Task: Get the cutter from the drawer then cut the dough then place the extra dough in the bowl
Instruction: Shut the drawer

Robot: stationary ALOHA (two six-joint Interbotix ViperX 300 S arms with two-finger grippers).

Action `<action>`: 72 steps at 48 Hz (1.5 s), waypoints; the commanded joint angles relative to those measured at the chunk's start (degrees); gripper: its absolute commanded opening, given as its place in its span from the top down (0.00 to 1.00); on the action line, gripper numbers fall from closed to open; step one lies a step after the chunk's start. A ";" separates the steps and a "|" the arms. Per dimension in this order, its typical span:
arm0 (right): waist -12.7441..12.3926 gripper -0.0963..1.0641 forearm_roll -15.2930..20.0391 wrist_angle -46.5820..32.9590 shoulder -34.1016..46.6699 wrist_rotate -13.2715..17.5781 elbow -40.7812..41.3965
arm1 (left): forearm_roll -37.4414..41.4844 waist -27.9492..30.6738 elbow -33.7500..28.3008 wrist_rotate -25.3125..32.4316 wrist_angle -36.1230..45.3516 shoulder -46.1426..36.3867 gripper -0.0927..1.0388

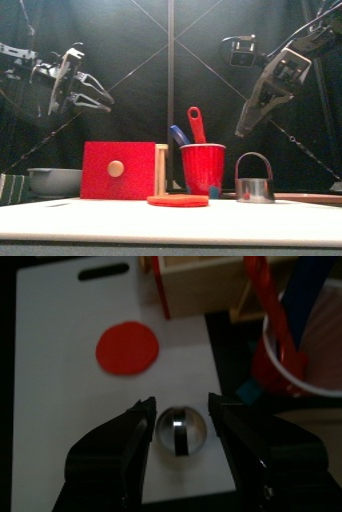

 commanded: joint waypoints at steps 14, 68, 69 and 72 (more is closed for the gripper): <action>5.01 0.52 -1.32 -8.00 20.48 -0.53 -18.54 | 0.88 14.68 -21.71 0.44 17.31 22.24 0.63; -2.46 0.52 -5.80 9.23 39.02 0.09 -42.01 | 2.20 18.37 -27.42 0.26 30.50 30.59 0.63; -2.64 0.52 -5.89 10.11 39.38 0.09 -42.54 | 2.20 18.37 -27.42 0.35 30.50 30.59 0.63; -3.25 0.52 -5.89 12.22 40.25 0.09 -43.95 | 2.20 18.28 -27.42 0.26 30.50 30.59 0.63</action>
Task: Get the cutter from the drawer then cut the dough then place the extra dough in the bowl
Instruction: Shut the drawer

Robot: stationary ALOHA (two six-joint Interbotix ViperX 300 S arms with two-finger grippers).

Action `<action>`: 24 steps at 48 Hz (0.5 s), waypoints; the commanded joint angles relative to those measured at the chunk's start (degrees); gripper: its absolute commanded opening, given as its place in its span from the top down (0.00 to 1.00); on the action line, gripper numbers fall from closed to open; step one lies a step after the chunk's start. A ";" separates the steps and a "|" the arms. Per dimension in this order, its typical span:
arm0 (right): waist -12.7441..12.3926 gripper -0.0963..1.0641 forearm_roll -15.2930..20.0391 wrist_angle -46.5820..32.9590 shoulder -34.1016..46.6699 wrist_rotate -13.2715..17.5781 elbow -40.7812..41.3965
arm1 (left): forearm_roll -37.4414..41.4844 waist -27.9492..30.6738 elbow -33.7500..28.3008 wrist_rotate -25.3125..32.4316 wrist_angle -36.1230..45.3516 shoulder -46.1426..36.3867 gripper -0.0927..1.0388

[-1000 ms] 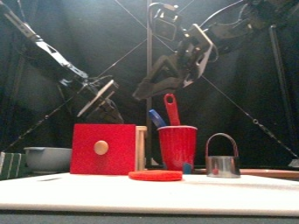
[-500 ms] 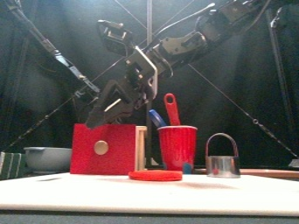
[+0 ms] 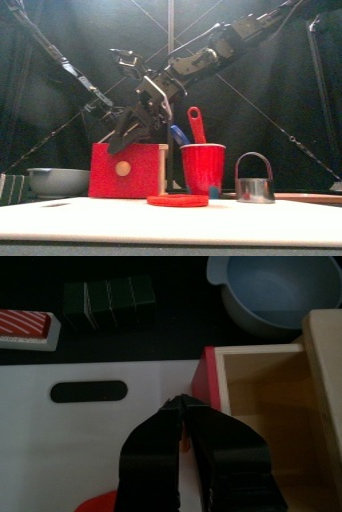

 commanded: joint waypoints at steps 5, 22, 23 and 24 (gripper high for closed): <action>-2.11 0.52 -0.88 3.96 0.18 0.09 -4.31 | 0.00 -0.35 -0.26 0.00 0.53 -0.70 0.63; -3.87 0.52 -4.39 9.49 2.20 0.09 -9.76 | -0.09 -0.35 -0.26 -0.09 0.62 -0.70 0.63; -3.96 0.52 -4.66 9.76 2.29 0.09 -9.93 | -0.09 -0.35 -0.26 -0.09 0.53 -0.70 0.63; -4.13 0.52 -5.01 10.11 2.46 0.18 -10.20 | -0.09 -0.35 -0.26 -0.09 0.53 -0.70 0.63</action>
